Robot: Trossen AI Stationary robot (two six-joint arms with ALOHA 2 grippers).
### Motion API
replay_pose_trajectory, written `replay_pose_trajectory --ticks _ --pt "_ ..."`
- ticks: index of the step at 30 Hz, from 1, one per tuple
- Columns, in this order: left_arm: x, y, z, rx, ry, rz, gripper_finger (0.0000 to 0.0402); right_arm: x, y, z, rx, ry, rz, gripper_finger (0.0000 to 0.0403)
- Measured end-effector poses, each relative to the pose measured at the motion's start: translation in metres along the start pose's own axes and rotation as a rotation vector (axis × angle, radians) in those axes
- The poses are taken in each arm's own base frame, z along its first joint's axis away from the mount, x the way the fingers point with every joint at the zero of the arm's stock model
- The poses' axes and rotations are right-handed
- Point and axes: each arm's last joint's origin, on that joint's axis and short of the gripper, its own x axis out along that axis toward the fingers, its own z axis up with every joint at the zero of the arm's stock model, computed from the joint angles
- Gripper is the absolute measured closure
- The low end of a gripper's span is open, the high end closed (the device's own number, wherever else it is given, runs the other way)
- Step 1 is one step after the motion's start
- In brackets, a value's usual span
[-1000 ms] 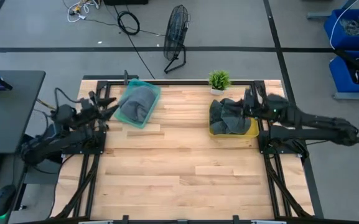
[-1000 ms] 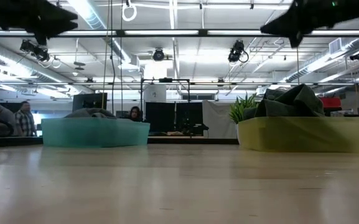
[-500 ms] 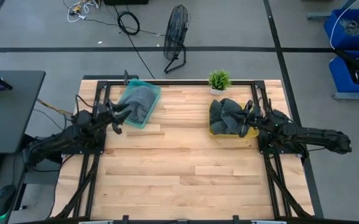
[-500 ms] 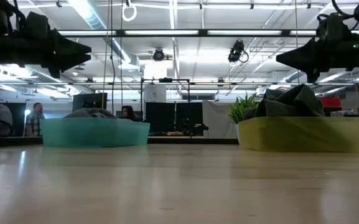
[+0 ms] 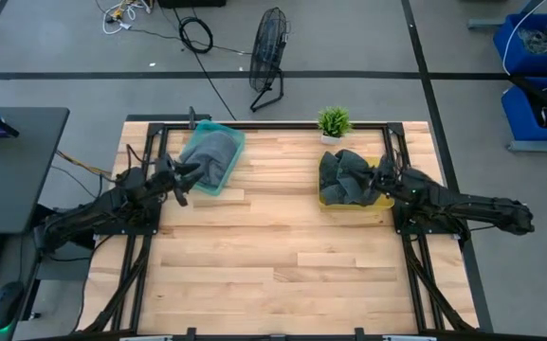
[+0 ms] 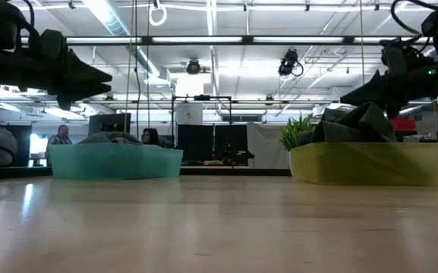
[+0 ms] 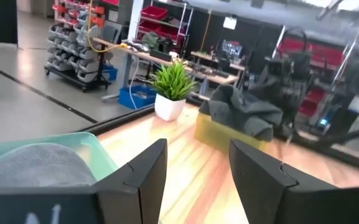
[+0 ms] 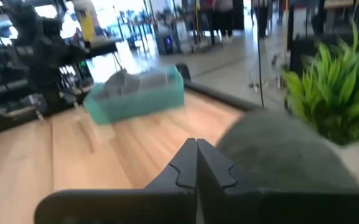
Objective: Pick & Place hat
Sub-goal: Return to Home Position
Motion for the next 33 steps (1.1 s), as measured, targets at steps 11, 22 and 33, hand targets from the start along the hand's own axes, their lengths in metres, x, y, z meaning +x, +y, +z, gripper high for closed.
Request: replay_pose_trajectory --ticks 11,22,33 --pt "0.0 -0.0001 0.0013 -0.03 -0.017 0.002 0.0225 0.0002 -0.0002 -0.0019 0.012 0.023 0.0 0.0396" --pt "0.0 -0.0002 0.0014 -0.03 -0.018 0.001 0.0225 0.0002 -0.0001 -0.002 0.01 0.025 0.004 0.0392" --pt "0.0 -0.0002 0.0015 -0.03 -0.019 0.001 0.0225 0.0002 -0.0001 -0.002 0.01 0.025 0.004 0.0392"
